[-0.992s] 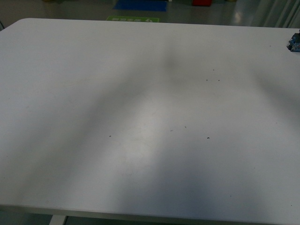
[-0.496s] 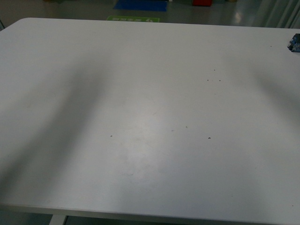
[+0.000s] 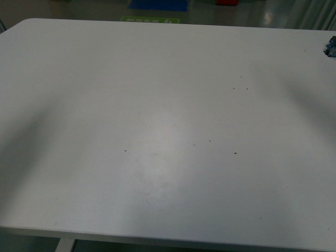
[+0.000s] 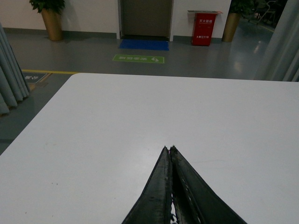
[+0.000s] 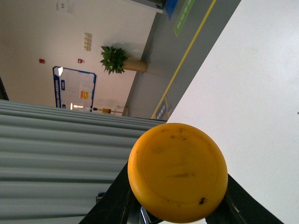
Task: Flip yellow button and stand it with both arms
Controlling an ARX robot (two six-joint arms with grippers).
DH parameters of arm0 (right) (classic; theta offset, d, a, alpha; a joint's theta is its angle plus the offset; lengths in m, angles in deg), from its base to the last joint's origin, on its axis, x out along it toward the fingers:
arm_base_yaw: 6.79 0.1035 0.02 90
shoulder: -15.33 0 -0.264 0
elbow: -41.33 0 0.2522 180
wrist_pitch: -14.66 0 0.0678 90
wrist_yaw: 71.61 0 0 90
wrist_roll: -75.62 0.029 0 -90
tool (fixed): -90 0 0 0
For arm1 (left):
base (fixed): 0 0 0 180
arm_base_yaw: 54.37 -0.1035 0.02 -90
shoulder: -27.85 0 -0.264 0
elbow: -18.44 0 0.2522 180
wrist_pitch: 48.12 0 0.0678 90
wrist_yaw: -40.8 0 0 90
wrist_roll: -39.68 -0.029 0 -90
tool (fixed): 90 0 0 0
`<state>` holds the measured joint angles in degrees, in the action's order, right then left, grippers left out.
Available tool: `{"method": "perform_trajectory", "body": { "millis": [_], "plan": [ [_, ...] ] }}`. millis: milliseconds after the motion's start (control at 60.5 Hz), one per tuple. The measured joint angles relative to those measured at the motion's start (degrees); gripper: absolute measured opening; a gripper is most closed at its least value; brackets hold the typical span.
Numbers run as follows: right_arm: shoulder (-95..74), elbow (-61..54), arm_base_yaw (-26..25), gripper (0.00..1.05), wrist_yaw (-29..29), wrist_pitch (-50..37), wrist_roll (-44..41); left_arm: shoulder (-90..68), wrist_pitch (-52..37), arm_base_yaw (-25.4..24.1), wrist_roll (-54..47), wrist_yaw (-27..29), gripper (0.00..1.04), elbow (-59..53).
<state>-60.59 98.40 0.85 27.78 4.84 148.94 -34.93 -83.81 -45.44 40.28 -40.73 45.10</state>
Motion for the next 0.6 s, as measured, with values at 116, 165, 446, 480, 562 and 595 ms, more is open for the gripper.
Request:
{"method": "perform_trajectory", "body": {
  "millis": [116, 165, 446, 480, 562, 595],
  "plan": [
    [-0.72, 0.02, -0.79, 0.28, 0.13, -0.26, -0.04, 4.07, 1.27, -1.49, -0.11, -1.31, 0.04, -2.80],
    [-0.96, 0.02, -0.87, 0.28, 0.13, -0.26, -0.04, 5.86, 2.05, -2.10, -0.11, -1.86, 0.04, -3.91],
    [-1.33, 0.02, -0.94, 0.28, 0.61, -0.59, -0.11, 15.65, 7.61, -7.17, -0.15, -7.89, 0.04, -8.22],
    [-1.33, 0.04, -1.01, 0.28, 0.61, -0.59, -0.22, 16.63, 8.22, -7.85, -0.15, -8.15, 0.04, -8.55],
    [-1.33, 0.02, -1.42, 0.28, 0.87, -0.63, -0.52, 18.56, 9.05, -8.61, -0.15, -8.15, 0.04, -9.53],
    [-1.33, 0.04, -1.62, 0.28, 0.96, -0.66, -0.61, 18.73, 7.56, -8.74, -0.13, -8.20, 0.04, -10.43]
  ]
}}
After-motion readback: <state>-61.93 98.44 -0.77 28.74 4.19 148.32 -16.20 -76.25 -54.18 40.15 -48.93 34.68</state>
